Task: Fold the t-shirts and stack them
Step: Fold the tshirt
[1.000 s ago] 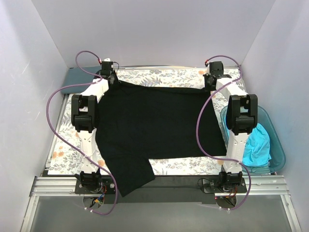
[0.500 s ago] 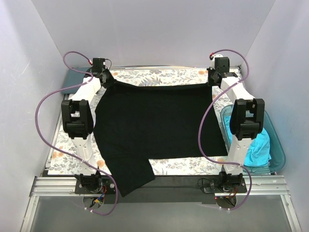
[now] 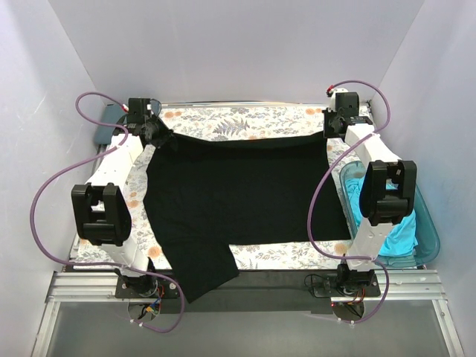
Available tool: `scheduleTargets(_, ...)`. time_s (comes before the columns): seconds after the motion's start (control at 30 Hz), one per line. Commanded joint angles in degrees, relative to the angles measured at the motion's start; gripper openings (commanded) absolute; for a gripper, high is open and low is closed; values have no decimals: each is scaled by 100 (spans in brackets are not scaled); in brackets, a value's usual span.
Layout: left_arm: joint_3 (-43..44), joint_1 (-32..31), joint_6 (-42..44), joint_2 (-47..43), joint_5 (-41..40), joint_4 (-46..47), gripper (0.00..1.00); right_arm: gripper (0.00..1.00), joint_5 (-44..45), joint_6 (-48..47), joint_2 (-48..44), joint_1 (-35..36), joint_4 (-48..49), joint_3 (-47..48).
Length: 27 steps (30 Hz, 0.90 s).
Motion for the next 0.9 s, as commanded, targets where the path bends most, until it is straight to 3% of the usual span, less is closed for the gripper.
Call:
scheduleTargets(0.0,-279,48,-409,-551,287,-128,0,1,-66,-44,-486,-36,-57,-84)
scheduleTargets(0.43,-1352,57,-1157,-1852,631,-163,0,1,-4,-71,-829,-45,-548,-243)
scheduleTargets(0.87,-2670,74,-1403,-2415,595,-75,0,1,-57,553,-1006,-45,-698,-1271)
